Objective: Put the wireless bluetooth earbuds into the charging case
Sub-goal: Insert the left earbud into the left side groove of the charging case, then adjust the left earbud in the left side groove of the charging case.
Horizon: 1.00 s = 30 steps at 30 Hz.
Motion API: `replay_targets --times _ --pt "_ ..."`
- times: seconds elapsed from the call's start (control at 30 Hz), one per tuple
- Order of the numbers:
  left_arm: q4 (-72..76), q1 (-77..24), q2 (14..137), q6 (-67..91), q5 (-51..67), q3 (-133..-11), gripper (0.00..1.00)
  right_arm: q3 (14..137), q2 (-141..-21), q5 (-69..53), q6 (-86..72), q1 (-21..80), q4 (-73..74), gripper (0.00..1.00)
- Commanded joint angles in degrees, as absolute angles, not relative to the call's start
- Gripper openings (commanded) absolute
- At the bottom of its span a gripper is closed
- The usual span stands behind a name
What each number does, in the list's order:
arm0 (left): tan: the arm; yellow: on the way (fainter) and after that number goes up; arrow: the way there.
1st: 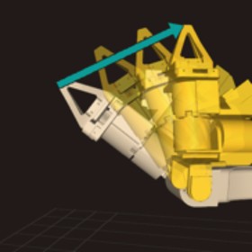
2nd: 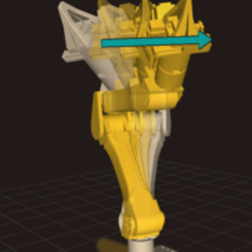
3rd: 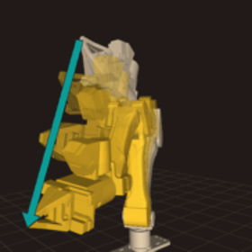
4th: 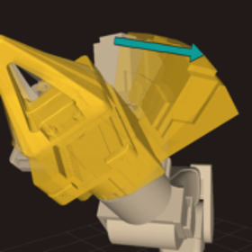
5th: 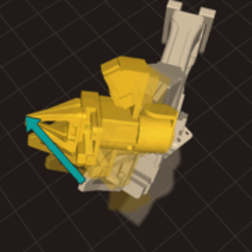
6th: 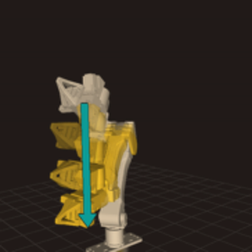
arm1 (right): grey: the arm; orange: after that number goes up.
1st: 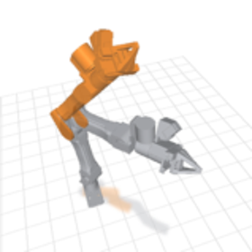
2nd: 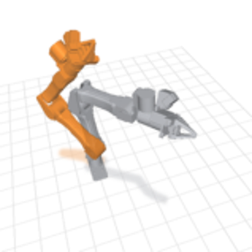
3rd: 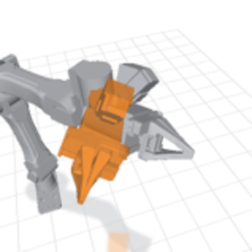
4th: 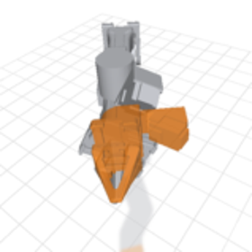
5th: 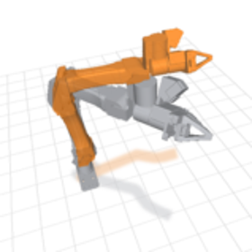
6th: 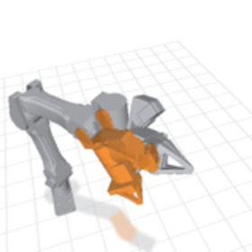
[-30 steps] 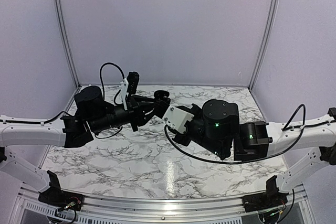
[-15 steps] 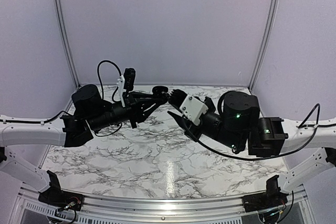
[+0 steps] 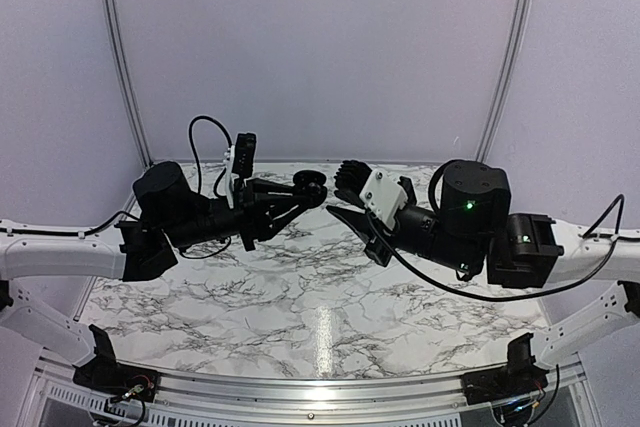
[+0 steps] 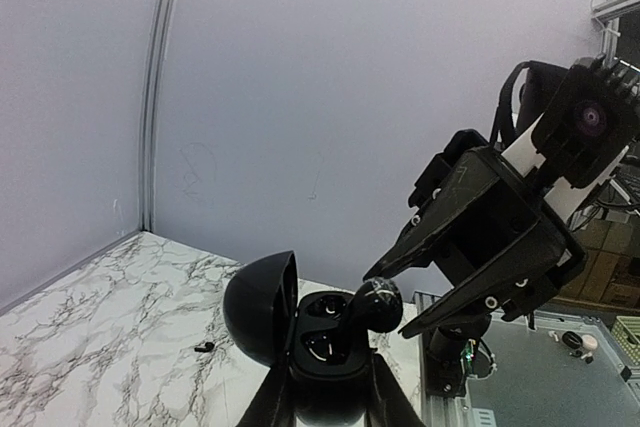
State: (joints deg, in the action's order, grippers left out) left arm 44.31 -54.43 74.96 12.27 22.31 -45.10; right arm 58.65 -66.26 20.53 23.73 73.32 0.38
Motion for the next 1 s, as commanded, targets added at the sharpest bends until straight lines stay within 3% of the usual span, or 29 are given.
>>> replay_targets --times 0.0,0.97 --pt "48.0 -54.2 74.6 13.3 26.8 -44.8 0.00 61.9 -66.7 16.6 22.9 72.9 2.1 0.23" --pt "48.1 -54.2 77.1 14.0 26.9 -45.9 0.00 63.4 -68.7 14.2 23.4 73.0 1.0 0.12"
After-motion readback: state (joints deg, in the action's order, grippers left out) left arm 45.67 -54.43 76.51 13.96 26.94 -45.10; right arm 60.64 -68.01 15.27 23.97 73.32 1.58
